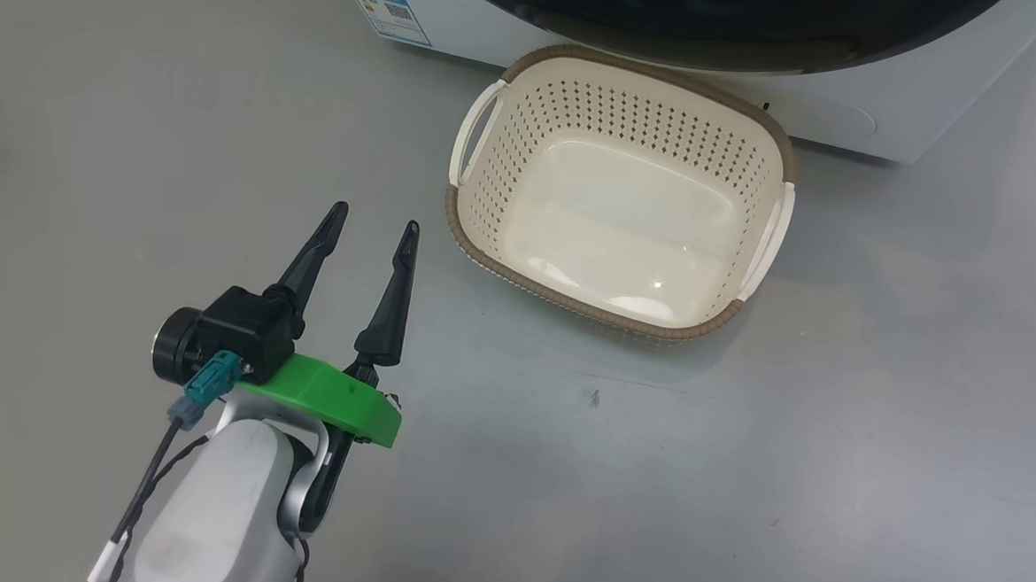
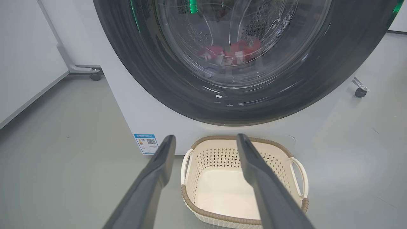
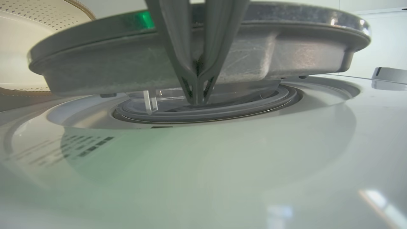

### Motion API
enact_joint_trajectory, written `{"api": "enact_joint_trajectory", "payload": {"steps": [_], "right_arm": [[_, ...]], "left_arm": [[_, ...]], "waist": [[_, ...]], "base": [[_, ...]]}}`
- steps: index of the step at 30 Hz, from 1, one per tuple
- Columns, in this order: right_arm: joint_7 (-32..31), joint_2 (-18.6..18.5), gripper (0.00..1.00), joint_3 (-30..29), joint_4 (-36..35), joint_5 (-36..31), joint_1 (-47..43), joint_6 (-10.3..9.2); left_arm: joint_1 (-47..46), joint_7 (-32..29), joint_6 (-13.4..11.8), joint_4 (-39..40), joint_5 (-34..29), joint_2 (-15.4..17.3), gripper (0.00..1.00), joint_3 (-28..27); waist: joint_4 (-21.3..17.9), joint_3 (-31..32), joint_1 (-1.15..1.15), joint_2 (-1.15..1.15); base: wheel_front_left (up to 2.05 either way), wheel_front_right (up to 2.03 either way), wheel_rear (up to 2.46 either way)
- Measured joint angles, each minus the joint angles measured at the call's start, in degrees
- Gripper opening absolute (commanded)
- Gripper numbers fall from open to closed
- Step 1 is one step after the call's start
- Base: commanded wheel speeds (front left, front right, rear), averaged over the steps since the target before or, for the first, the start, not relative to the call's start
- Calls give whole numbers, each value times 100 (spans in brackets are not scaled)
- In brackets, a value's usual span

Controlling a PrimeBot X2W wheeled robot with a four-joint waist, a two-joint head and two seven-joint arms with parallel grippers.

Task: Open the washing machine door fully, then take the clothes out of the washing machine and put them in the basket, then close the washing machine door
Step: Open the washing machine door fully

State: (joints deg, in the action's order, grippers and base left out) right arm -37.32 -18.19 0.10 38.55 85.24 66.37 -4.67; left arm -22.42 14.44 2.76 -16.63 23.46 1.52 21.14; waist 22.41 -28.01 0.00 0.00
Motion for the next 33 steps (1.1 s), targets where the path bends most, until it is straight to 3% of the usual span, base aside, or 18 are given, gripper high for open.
{"api": "enact_joint_trajectory", "payload": {"steps": [22,33], "right_arm": [[-658,25,0,330,265,56,-398,369],[-884,155,0,413,313,145,-848,665]], "left_arm": [[4,0,-98,-52,5,-1,100,-10],[40,0,-104,-108,-57,1,100,-71]], "waist": [[-238,351,0,0],[-314,611,0,0]], "base": [[0,0,0],[0,0,0]]}}
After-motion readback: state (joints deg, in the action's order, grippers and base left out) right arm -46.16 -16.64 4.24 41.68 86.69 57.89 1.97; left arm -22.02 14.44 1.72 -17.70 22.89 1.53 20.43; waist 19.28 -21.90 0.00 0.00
